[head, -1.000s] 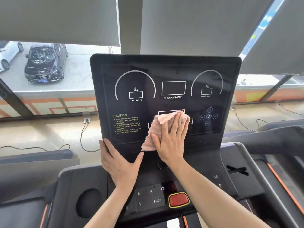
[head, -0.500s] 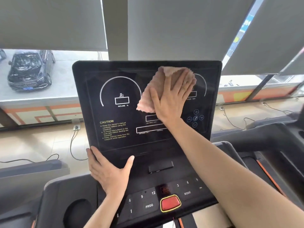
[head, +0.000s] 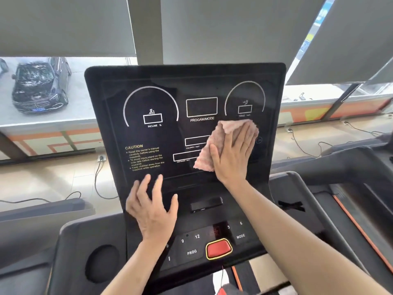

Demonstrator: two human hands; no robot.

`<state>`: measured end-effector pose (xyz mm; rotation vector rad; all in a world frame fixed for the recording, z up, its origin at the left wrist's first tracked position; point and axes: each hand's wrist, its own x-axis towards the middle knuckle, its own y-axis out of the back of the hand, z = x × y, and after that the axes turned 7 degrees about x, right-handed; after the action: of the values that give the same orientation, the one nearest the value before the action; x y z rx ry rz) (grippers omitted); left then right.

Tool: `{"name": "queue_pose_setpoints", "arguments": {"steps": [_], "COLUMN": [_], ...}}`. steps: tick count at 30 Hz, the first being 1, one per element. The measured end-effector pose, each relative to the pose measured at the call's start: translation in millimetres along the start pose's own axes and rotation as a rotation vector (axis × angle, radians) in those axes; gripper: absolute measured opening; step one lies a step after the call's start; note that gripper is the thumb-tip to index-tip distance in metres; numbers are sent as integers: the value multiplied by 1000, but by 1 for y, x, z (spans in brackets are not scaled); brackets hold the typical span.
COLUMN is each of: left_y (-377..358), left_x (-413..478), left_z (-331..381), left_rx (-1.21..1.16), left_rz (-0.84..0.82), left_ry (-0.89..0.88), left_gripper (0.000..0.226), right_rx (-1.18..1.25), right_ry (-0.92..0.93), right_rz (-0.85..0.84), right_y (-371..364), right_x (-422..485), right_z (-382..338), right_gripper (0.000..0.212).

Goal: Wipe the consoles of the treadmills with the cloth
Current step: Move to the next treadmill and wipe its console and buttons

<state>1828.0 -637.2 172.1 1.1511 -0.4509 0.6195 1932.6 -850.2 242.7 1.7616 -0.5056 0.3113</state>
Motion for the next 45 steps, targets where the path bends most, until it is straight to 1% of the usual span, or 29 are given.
{"name": "queue_pose_setpoints", "arguments": {"steps": [2, 3, 5, 7, 8, 12, 17, 22, 27, 31, 33, 36, 39, 42, 45], "left_y": [-1, -2, -5, -8, -10, -12, -14, -14, -15, -14, -14, -14, -16, -19, -21], "left_x": [-4, -7, -11, -15, -16, -16, -16, -18, -19, -20, -21, -22, -24, -25, -27], "left_z": [6, 9, 15, 18, 19, 21, 29, 33, 36, 42, 44, 44, 41, 39, 36], "left_rx": [-56, -68, -43, 0, 16, 46, 63, 47, 43, 45, 44, 46, 44, 36, 40], "left_rz": [-19, -47, -138, -215, -226, -206, -220, -199, -183, -172, -157, -134, -109, -96, -111], "left_ry": [-185, -250, -305, -313, -317, -293, -236, -192, -161, -131, -124, -126, -146, -165, -171], "left_gripper": [51, 47, 48, 52, 53, 51, 51, 49, 48, 48, 48, 48, 48, 49, 51], "right_rx": [-10, -19, -24, -9, 0, 46, 49, 101, 142, 142, 162, 231, 288, 310, 353], "right_ry": [-18, -26, -40, -37, -32, -59, -124, -104, -67, -68, -65, -79, -126, -97, -86], "right_rz": [-44, -62, -85, -87, -86, -53, 19, 55, 56, 58, 30, -40, -147, -250, -288], "right_y": [-11, -15, -20, -22, -21, -6, 32, 68, 80, 64, 54, 35, 19, 11, 8], "right_x": [-26, -36, -49, -53, -51, -20, 58, 123, 143, 124, 104, 67, 29, -7, -33], "right_z": [11, 16, 22, 25, 27, 28, 25, 27, 46, 67, 80, 104, 125, 143, 157], "right_gripper": [81, 82, 83, 83, 83, 81, 79, 79, 75, 79, 79, 75, 71, 69, 66]}}
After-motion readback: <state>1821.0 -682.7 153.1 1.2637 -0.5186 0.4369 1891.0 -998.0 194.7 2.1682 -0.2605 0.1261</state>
